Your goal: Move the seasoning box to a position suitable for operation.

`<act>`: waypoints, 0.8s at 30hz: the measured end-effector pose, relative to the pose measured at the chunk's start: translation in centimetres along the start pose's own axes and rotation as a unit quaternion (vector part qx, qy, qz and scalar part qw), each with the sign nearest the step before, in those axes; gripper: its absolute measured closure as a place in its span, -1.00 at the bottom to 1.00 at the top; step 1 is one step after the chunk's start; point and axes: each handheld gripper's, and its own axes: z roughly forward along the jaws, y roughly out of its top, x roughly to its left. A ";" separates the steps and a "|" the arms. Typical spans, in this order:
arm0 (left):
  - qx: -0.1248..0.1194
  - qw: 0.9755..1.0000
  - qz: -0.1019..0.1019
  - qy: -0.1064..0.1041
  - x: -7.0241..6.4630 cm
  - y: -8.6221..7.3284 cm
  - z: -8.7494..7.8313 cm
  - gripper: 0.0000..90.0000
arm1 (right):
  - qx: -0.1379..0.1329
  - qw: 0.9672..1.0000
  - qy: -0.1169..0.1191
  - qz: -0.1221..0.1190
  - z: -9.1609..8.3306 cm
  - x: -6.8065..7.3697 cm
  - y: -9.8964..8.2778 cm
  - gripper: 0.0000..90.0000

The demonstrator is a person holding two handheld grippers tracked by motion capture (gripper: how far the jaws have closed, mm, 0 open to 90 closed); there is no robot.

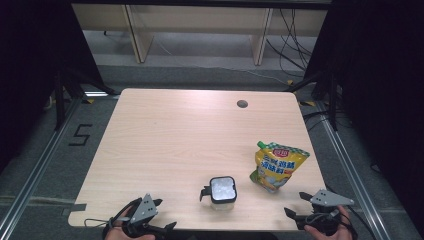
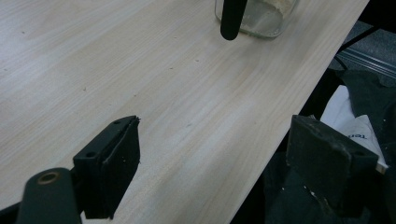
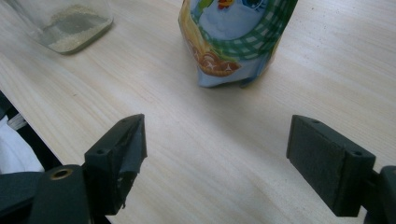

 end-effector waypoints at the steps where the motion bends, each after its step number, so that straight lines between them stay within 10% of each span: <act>1: -0.006 1.000 -0.006 -0.002 -0.1 0.0 0.1 -0.62 | -0.002 1.000 -0.001 -0.004 0.0 -0.1 0.0 -0.54; 24: -0.002 1.000 0.014 0.004 0.3 0.6 0.8 -0.61 | 0.007 1.000 -0.004 0.009 -0.1 0.1 -0.1 -0.53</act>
